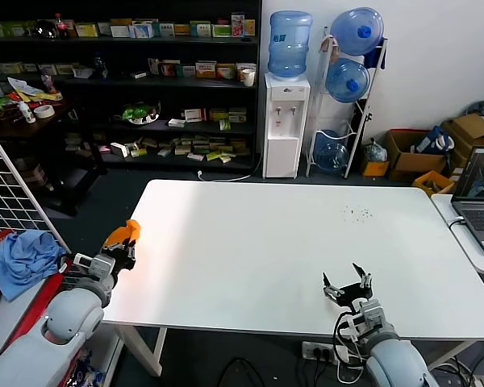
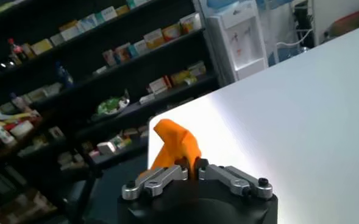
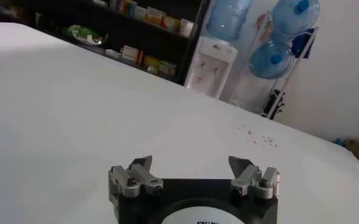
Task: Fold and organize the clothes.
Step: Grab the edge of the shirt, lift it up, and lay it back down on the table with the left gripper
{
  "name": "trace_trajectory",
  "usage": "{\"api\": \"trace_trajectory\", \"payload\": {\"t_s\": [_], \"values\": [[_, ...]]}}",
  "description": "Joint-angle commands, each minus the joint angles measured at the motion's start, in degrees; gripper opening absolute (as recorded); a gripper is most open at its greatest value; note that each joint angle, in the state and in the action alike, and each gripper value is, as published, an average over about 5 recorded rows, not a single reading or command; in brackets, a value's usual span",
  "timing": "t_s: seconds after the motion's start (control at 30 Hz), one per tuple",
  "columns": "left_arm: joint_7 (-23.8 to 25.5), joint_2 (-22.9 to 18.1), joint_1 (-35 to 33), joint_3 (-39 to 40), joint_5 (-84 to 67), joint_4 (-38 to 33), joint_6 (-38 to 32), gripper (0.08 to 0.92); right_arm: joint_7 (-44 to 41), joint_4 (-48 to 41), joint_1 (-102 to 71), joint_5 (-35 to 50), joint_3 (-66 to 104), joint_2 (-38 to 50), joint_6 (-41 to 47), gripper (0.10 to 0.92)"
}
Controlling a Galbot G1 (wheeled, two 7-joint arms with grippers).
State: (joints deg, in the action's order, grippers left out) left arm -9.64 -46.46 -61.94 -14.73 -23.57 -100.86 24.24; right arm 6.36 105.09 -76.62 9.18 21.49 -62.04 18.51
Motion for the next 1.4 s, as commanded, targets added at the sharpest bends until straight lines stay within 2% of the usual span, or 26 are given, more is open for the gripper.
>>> {"api": "trace_trajectory", "payload": {"t_s": [0.03,0.2,0.47,0.8,0.9,1.13,1.27,1.4], "values": [[-4.56,-13.96,0.91,6.65,-9.1,-5.71,2.49,0.145,0.15,0.52,-1.13,-0.3,0.92,0.23,-0.08,0.823],[-4.92,-20.55,2.61,9.66,-7.36,-0.97,1.28,0.145,0.12,0.67,-2.22,-0.79,1.61,0.35,-0.98,0.823],[-5.38,-34.51,3.85,13.84,-2.25,6.71,-1.86,0.145,0.31,0.69,-3.61,-0.93,3.29,0.9,-2.18,0.823],[-5.94,-46.41,6.35,17.49,3.2,16.49,-6.81,0.145,0.57,0.89,-4.54,-0.67,4.97,1.14,-2.55,0.823],[-6.48,-48.31,6.98,18.21,3.83,19.33,-9.85,0.145,0.62,0.84,-4.76,-0.58,5.29,1.18,-2.56,0.823],[-6.42,-48.54,8.49,18.92,2.65,23.55,-18.05,0.171,1.04,0.84,-4.49,-0.1,5.58,1.6,-2.12,0.823],[-5.06,-48.54,8.37,19.42,-0.68,22.61,-22.22,0.271,1.11,0.99,-4.38,-0.03,5.49,1.41,-1.95,0.823],[-1.67,-48.54,6.91,20.18,-2.45,19.34,-26.66,0.393,0.99,0.83,-3.95,-0.07,5.21,0.89,-2.07,0.823]]}}
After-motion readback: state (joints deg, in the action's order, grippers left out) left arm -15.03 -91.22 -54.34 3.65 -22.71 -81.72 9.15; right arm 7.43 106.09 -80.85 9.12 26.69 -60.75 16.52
